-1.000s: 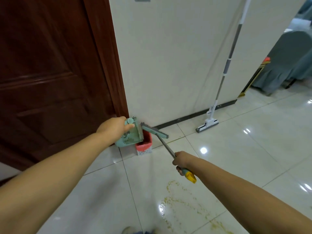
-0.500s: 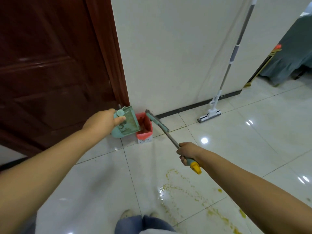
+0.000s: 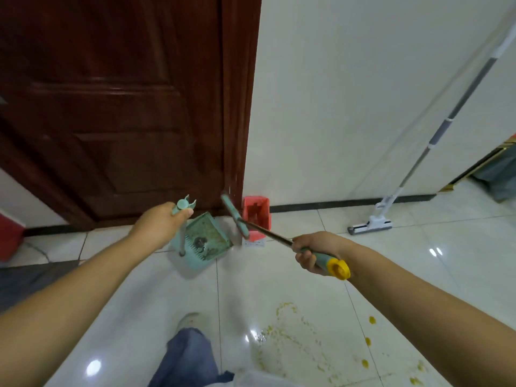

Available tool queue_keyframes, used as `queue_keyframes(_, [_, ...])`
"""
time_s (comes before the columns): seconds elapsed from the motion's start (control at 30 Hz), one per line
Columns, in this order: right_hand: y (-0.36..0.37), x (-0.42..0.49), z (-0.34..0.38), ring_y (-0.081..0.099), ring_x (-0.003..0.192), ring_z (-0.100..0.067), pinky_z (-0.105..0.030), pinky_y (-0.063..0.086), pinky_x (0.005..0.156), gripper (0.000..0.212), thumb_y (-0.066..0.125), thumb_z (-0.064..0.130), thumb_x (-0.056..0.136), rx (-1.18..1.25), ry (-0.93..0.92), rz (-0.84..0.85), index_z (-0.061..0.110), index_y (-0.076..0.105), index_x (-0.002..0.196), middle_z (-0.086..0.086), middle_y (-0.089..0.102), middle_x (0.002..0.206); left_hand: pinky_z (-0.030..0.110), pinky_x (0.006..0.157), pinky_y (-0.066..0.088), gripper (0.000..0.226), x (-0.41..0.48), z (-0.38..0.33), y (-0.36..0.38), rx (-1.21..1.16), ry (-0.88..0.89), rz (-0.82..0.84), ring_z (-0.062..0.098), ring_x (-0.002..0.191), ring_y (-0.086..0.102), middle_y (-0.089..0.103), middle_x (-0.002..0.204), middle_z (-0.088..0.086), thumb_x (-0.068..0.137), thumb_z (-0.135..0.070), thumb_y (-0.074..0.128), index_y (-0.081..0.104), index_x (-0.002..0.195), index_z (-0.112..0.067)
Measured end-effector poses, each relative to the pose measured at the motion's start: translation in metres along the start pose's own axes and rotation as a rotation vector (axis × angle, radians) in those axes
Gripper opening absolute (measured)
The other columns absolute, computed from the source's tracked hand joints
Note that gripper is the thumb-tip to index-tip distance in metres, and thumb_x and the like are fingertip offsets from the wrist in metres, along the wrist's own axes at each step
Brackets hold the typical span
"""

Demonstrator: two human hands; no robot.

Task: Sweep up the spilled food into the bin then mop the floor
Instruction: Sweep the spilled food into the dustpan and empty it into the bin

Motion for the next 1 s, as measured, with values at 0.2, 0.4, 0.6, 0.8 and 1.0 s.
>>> queue_keyframes(0.2, [0.057, 0.046, 0.052, 0.039, 0.027, -0.008, -0.013, 0.033, 0.026, 0.024, 0.036, 0.007, 0.097, -0.035, 0.099, 0.024, 0.008, 0.04, 0.073, -0.004, 0.041, 0.042, 0.027, 0.053, 0.037, 0.031, 0.056, 0.042, 0.026, -0.048, -0.05, 0.12, 0.029, 0.073, 0.058, 0.059, 0.081, 0.011, 0.094, -0.044, 0.047, 0.053, 0.086, -0.015])
queue_keyframes(0.4, [0.115, 0.107, 0.123, 0.042, 0.028, -0.009, -0.012, 0.037, 0.029, 0.017, 0.035, 0.004, 0.093, -0.096, 0.183, -0.005, 0.007, 0.041, 0.078, -0.005, 0.043, 0.043, 0.028, 0.063, 0.043, 0.038, 0.135, 0.073, 0.043, -0.029, -0.081, 0.351, 0.032, 0.093, 0.063, 0.064, 0.103, 0.016, 0.095, -0.046, 0.044, 0.055, 0.1, -0.01])
queue_keyframes(0.6, [0.17, 0.148, 0.193, 0.052, 0.034, -0.012, -0.015, 0.043, 0.032, 0.017, 0.045, 0.005, 0.088, -0.031, 0.108, -0.001, 0.004, 0.047, 0.105, -0.014, 0.05, 0.071, 0.036, 0.085, 0.051, 0.045, 0.205, 0.086, 0.05, -0.044, -0.154, 0.517, 0.031, 0.105, 0.062, 0.063, 0.117, 0.014, 0.095, -0.049, 0.04, 0.054, 0.119, -0.014])
queue_keyframes(0.8, [0.215, 0.158, 0.243, 0.049, 0.035, -0.01, -0.013, 0.041, 0.035, 0.016, 0.051, 0.016, 0.087, 0.016, 0.034, 0.109, 0.005, 0.055, 0.075, -0.01, 0.053, 0.059, 0.025, 0.061, 0.043, 0.026, 0.24, 0.071, 0.071, -0.247, -0.206, 0.667, 0.013, 0.067, 0.054, 0.059, 0.079, 0.001, 0.098, -0.045, 0.037, 0.048, 0.084, -0.026])
queue_keyframes(1.0, [0.219, 0.159, 0.266, 0.049, 0.036, -0.011, -0.013, 0.042, 0.035, 0.018, 0.053, 0.021, 0.085, 0.003, 0.006, 0.114, 0.005, 0.056, 0.077, -0.013, 0.047, 0.069, 0.031, 0.09, 0.045, 0.038, 0.244, 0.065, 0.074, -0.132, -0.123, 0.771, 0.02, 0.102, 0.059, 0.06, 0.117, 0.008, 0.101, -0.036, 0.029, 0.047, 0.123, -0.01])
Point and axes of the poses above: each hand's wrist, its own x-axis towards the middle knuckle, its own y-axis out of the palm, z = x × y, the point moved 6 cm from there along x, towards the middle knuckle
